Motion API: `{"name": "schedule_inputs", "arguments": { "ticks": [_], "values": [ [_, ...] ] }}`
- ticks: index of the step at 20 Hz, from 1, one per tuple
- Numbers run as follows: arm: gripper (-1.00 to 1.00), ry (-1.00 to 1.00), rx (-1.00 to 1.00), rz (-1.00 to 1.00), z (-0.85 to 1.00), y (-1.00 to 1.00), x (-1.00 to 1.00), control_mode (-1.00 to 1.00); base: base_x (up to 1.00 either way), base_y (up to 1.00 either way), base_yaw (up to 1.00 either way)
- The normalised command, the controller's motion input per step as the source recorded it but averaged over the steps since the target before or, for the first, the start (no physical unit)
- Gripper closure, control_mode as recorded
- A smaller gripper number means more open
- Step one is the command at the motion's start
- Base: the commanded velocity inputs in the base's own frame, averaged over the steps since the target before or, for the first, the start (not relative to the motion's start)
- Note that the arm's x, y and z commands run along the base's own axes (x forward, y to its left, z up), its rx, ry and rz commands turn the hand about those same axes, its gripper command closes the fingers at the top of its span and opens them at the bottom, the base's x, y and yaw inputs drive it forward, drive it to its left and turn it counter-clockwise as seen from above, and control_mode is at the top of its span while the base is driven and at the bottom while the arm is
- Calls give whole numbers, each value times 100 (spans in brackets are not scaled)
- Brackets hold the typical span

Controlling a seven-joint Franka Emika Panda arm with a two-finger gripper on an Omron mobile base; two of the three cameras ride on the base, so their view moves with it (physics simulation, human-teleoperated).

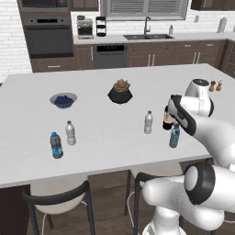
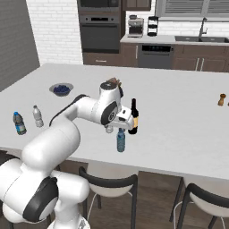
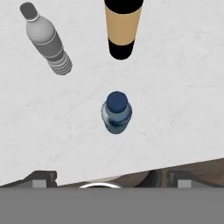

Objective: Move the plastic bottles in the middle to the plastics group, and the glass bottles in the middle to the glass group.

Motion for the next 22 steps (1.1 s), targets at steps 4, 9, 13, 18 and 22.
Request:
{"name": "schedule_inputs", "arguments": {
  "ticks": [4, 9, 13, 18, 22],
  "values": [
    [-100, 0, 0, 0, -11, 0, 0, -100, 0, 0, 0],
    [-100, 0, 0, 1, -1, -7, 14, -100, 0, 0, 0],
    [-100, 1, 0, 2, 0, -12, 17, -100, 0, 0, 0],
    [-100, 0, 0, 1, 0, -5, 4, -100, 0, 0, 0],
    [-100, 0, 0, 0, -2, 0, 5, -100, 0, 0, 0]
  ]
}}
